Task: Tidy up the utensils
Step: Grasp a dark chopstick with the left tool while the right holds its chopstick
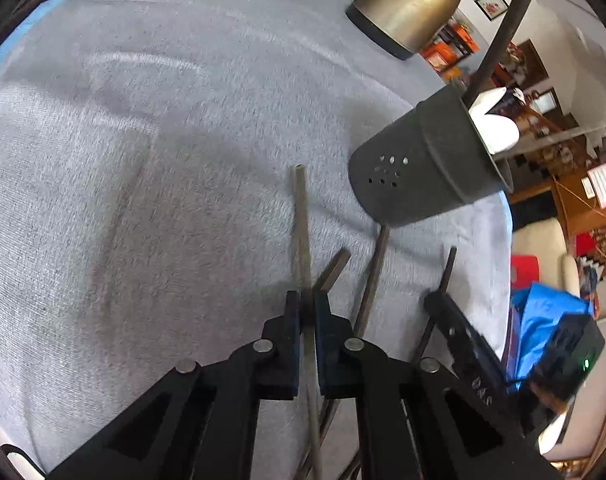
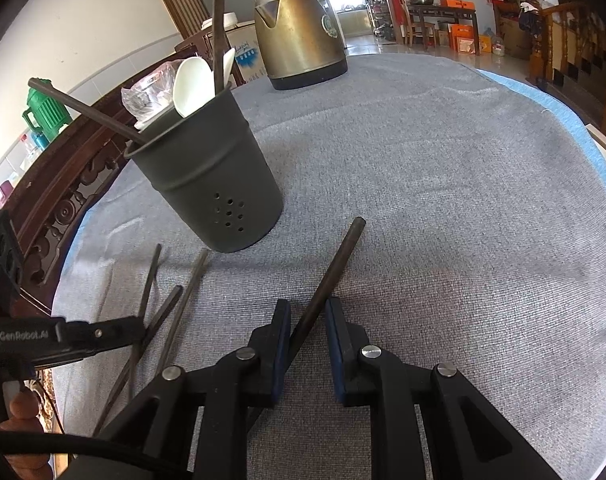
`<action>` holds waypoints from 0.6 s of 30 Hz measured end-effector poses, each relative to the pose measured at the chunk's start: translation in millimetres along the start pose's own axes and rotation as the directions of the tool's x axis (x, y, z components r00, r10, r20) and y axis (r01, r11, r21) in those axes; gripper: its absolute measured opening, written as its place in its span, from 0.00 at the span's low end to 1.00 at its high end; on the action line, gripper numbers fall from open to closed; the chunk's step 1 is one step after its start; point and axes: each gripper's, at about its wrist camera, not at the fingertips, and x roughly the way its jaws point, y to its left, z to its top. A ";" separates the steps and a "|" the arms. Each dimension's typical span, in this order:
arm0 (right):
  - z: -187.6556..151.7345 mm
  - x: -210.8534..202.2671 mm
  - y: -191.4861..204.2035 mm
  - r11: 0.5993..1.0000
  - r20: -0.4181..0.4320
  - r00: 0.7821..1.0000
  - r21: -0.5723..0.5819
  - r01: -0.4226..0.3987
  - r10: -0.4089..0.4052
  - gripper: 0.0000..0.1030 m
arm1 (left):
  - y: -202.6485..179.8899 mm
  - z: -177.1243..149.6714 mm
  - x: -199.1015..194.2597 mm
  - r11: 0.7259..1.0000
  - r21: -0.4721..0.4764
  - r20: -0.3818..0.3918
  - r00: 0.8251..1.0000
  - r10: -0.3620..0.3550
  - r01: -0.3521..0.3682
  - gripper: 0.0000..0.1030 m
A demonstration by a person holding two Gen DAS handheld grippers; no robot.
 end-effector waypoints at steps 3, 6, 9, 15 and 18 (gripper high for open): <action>-0.1 -0.5 -2.2 1.000 -0.002 1.000 0.003 -0.010 0.010 0.20 | -0.6 -1.7 -0.8 1.000 -0.020 0.001 1.000 0.012 -0.012 0.07; 0.0 -0.9 -2.6 1.000 -0.002 1.000 0.004 -0.014 0.014 0.20 | -4.4 2.1 -0.5 0.999 0.006 -0.001 1.000 0.032 -0.032 0.07; 0.3 -1.1 -2.5 1.000 -0.002 1.000 0.005 -0.013 0.013 0.20 | -8.5 7.8 -4.5 0.999 0.040 0.014 0.999 0.037 -0.037 0.09; 6.3 -0.7 -14.6 0.994 -0.044 0.996 0.080 -0.077 0.081 0.21 | -12.4 24.0 2.9 0.994 0.087 0.013 0.997 0.073 -0.074 0.20; 11.8 0.7 -33.4 0.967 -0.095 0.979 0.198 -0.160 0.181 0.22 | -10.5 30.7 10.7 0.991 0.092 -0.001 0.995 0.100 -0.100 0.20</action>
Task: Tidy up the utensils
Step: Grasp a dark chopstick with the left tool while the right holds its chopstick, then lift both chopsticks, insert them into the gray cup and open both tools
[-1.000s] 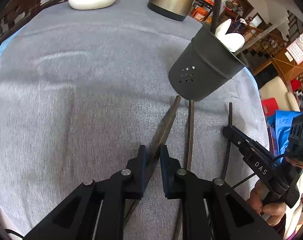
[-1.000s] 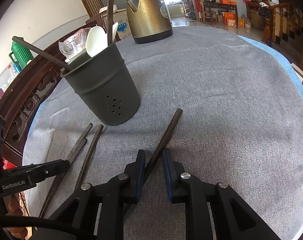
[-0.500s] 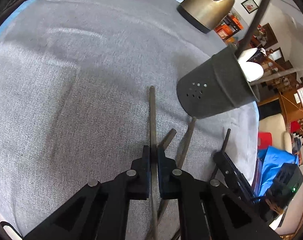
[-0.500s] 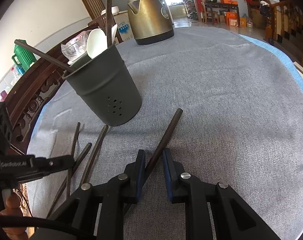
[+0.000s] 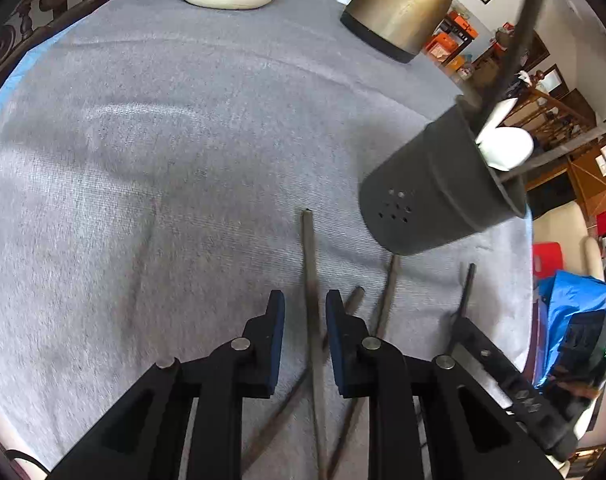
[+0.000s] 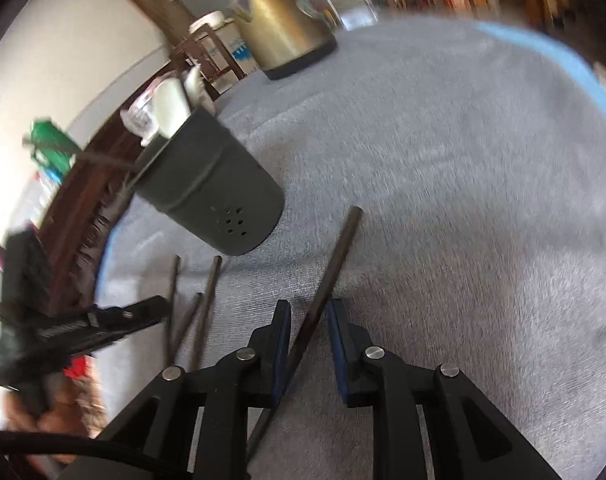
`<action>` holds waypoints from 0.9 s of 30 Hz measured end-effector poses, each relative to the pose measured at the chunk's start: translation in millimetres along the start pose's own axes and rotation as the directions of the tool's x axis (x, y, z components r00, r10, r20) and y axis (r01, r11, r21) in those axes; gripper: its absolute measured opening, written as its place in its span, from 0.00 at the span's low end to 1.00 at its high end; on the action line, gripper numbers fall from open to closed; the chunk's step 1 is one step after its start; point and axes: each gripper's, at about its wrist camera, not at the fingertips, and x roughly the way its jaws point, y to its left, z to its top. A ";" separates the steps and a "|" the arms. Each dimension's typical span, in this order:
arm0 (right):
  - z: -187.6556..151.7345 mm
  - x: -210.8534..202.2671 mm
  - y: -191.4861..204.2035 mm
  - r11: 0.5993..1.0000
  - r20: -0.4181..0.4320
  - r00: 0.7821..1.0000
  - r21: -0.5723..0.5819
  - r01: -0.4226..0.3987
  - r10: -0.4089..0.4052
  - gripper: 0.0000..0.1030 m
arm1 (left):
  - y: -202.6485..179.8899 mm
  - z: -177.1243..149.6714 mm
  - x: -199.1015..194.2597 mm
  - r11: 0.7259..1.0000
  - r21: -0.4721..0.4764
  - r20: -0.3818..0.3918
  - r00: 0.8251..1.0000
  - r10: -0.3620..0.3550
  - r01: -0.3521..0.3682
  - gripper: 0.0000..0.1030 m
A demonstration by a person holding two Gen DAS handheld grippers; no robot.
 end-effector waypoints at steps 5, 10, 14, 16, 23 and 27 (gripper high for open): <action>13.1 2.7 -7.4 0.996 -0.081 0.997 0.094 -0.007 0.015 0.22 | -1.5 10.1 12.2 1.000 0.013 -0.013 1.000 -0.002 0.002 0.21; 30.1 10.4 2.8 0.985 -0.152 0.984 0.132 0.116 -0.095 0.23 | -8.2 17.3 16.3 0.999 0.049 -0.027 1.000 0.012 -0.011 0.21; 38.2 19.6 19.3 0.969 -0.197 0.959 0.101 0.226 -0.204 0.22 | -16.8 28.7 25.6 0.998 0.062 -0.028 0.999 0.015 -0.013 0.11; 40.2 24.6 30.4 0.958 -0.202 0.942 0.049 0.282 -0.267 0.20 | -16.4 33.7 29.8 0.998 0.063 -0.030 1.000 0.000 0.001 0.08; 29.4 26.0 50.0 0.948 -0.133 0.939 -0.065 0.310 -0.316 0.07 | 0.2 34.6 24.2 0.997 0.044 -0.019 0.998 -0.059 0.060 0.07; 22.2 3.2 57.9 0.967 -0.045 0.969 -0.088 0.239 -0.243 0.07 | 4.1 24.4 -4.9 0.995 0.054 0.041 0.996 -0.082 0.079 0.07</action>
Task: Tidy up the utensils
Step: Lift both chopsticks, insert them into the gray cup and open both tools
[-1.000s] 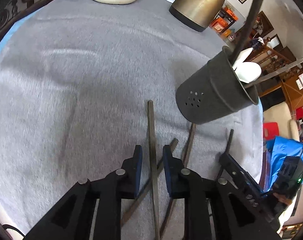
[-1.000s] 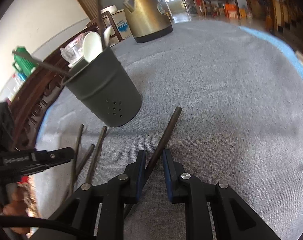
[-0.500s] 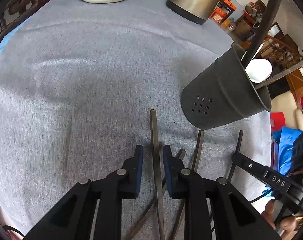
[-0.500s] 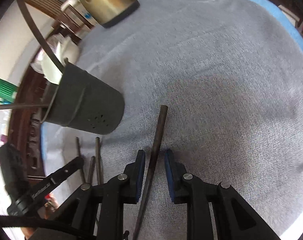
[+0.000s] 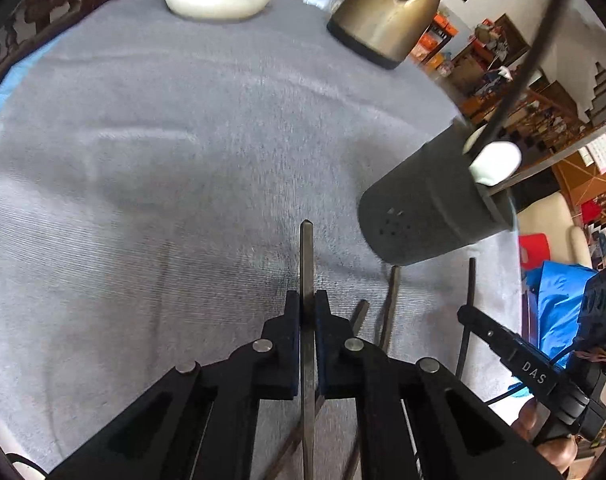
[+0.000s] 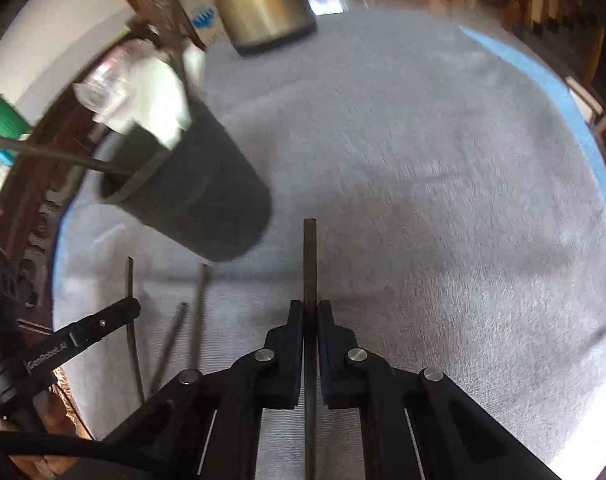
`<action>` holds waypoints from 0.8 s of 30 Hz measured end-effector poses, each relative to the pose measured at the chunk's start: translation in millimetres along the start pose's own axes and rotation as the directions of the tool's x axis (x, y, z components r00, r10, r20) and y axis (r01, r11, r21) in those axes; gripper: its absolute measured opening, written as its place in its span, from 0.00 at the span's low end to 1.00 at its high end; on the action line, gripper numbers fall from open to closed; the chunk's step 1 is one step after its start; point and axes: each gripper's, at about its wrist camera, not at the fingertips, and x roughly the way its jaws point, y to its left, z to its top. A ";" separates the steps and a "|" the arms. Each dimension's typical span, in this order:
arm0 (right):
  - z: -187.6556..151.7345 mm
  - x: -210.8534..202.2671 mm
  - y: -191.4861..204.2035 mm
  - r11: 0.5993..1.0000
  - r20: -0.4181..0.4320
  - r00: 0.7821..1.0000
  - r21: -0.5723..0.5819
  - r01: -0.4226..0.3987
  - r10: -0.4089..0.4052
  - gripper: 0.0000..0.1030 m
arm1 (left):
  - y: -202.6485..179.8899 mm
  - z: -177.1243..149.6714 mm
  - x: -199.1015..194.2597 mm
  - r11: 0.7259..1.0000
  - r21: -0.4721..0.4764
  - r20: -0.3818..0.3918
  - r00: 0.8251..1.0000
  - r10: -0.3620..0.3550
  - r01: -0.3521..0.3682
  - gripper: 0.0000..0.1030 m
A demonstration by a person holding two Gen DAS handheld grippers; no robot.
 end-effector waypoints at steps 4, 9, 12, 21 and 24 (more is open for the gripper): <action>0.2 -30.5 6.6 0.997 0.125 0.990 -0.049 -0.067 0.072 0.07 | -8.4 -3.9 -40.8 0.999 0.032 0.096 0.995 -0.012 0.009 0.06; 1.9 -69.0 11.0 0.982 0.322 0.929 -0.098 -0.160 0.184 0.07 | -31.7 -9.1 -95.1 0.995 0.100 0.249 0.968 -0.043 0.018 0.06; 3.3 -99.9 21.3 0.972 0.450 0.861 -0.125 -0.201 0.236 0.07 | -46.1 -9.9 -123.6 0.990 0.138 0.333 0.940 -0.076 0.031 0.06; 12.5 -164.3 28.7 0.959 0.733 0.622 -0.166 -0.230 0.276 0.07 | -75.3 6.2 -182.2 0.977 0.211 0.537 0.831 -0.148 0.038 0.05; 21.0 -173.9 37.0 0.962 0.802 0.538 -0.168 -0.214 0.260 0.07 | -89.8 21.6 -190.1 0.976 0.216 0.579 0.800 -0.159 0.037 0.05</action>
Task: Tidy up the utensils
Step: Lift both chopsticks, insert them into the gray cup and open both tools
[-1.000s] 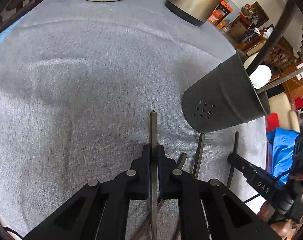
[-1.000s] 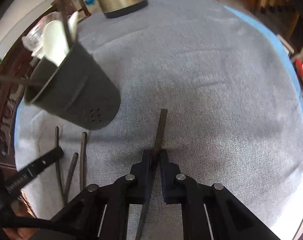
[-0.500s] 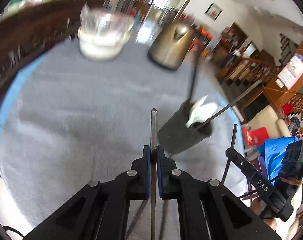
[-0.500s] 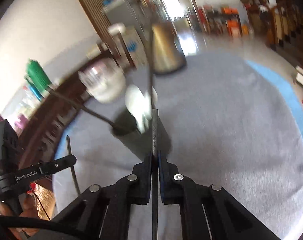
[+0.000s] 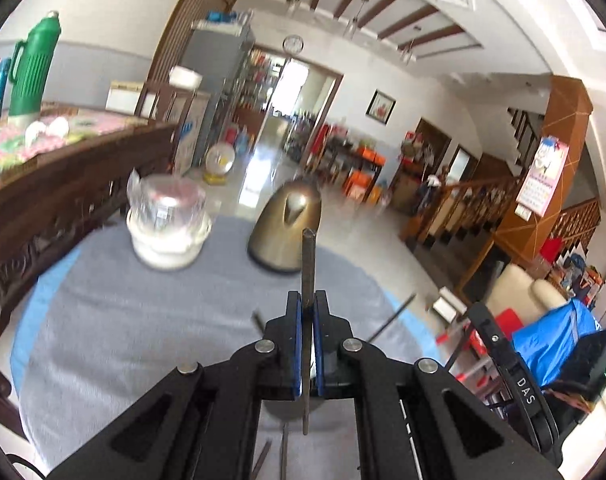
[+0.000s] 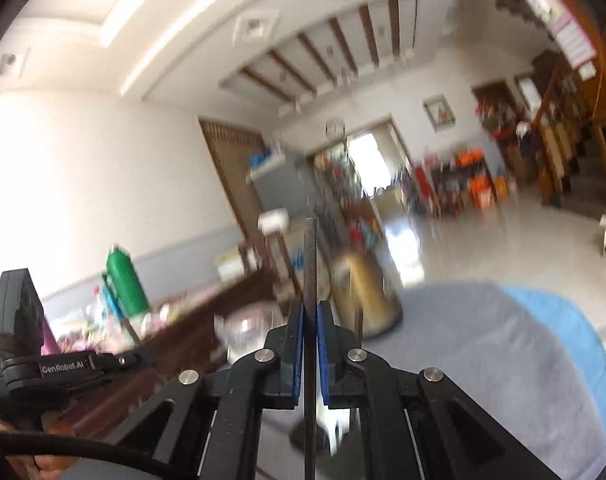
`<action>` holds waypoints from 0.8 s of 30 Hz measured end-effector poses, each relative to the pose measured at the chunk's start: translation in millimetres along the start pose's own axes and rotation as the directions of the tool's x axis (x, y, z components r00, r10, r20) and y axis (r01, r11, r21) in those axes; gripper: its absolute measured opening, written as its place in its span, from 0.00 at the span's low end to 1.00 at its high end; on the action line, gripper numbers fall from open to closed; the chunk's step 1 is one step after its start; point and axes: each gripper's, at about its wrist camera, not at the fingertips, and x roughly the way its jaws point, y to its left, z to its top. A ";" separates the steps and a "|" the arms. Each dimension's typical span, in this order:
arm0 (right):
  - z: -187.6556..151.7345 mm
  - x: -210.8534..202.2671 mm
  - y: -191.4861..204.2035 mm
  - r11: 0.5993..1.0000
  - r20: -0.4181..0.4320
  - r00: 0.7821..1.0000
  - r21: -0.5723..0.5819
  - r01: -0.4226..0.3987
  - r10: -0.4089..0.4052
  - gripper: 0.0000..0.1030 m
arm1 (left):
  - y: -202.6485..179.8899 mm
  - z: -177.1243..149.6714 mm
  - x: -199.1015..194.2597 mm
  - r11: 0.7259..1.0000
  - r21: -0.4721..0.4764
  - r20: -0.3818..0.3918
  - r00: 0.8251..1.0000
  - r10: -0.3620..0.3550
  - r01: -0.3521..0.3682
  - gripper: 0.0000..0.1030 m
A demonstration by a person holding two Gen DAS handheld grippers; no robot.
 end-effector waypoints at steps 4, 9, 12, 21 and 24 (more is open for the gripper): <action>11.0 9.7 12.3 0.999 0.129 0.991 0.011 0.040 -0.041 0.07 | -9.5 16.0 3.2 1.000 0.010 0.068 0.998 0.003 -0.003 0.05; 11.8 33.9 28.5 0.994 0.217 0.971 0.000 0.107 -0.104 0.07 | -14.9 23.0 4.8 1.000 0.007 0.135 0.991 0.006 -0.007 0.05; 9.5 46.6 42.1 0.990 0.246 0.961 -0.024 0.136 -0.126 0.07 | -15.9 20.8 12.8 1.000 0.015 0.160 0.987 0.023 -0.025 0.05; -22.5 92.6 65.3 0.969 0.202 0.963 -0.130 0.209 -0.180 0.07 | -10.2 -1.8 49.3 0.996 0.039 0.118 0.990 0.077 -0.083 0.05; -33.7 99.7 62.0 0.966 0.151 0.971 -0.154 0.207 -0.184 0.07 | -6.6 -7.7 55.8 0.996 0.040 0.078 0.994 0.078 -0.081 0.05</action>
